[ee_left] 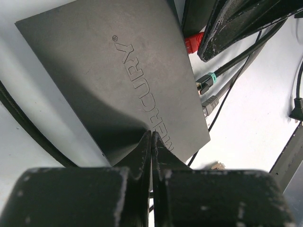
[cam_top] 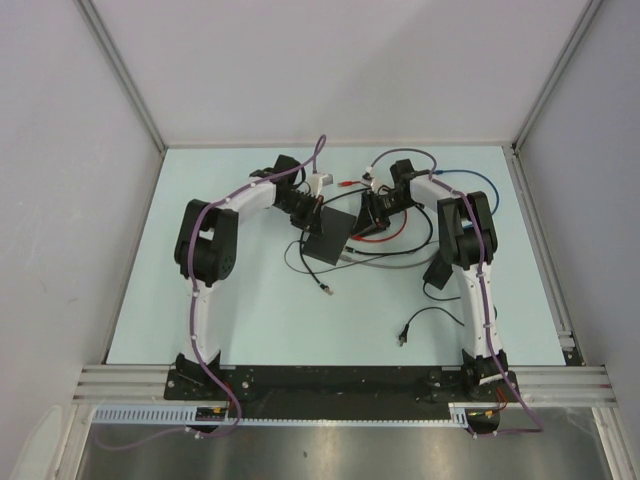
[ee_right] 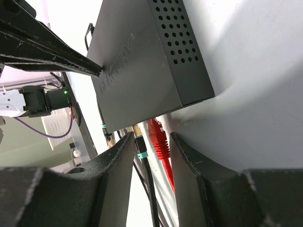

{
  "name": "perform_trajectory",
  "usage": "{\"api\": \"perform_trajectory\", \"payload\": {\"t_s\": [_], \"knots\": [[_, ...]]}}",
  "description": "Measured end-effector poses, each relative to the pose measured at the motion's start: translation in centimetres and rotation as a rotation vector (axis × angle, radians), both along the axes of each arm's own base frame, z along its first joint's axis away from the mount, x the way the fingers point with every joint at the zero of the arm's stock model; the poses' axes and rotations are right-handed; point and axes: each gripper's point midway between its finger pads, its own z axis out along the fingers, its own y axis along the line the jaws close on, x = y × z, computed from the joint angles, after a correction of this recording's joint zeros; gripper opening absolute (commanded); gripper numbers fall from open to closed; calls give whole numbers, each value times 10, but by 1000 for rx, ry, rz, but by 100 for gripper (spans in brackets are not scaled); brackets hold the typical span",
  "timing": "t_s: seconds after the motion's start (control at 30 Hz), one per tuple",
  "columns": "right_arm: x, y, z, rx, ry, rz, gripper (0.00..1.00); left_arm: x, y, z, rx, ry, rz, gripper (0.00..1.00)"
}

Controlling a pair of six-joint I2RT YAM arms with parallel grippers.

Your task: Pull the plug from the switch port

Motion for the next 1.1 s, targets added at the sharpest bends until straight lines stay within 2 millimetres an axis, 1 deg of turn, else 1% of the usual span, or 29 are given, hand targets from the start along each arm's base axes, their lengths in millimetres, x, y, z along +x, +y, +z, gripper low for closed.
{"api": "perform_trajectory", "payload": {"t_s": [0.17, 0.23, 0.63, 0.9, 1.1], "knots": [[0, 0, -1, -6, -3, 0, 39, 0, -1, 0, 0, -1, -2, 0], [0, 0, -2, -9, -4, 0, 36, -1, -1, 0, 1, -1, -3, 0], [1, 1, -5, -41, -10, -2, 34, -1, -2, 0, 2, -3, -5, 0], [1, 1, -7, -76, -2, -14, 30, -1, -2, 0, 3, -3, -6, 0], [1, 1, -9, -120, -1, -22, 30, -2, -4, 0, 3, -3, -9, 0]]}}
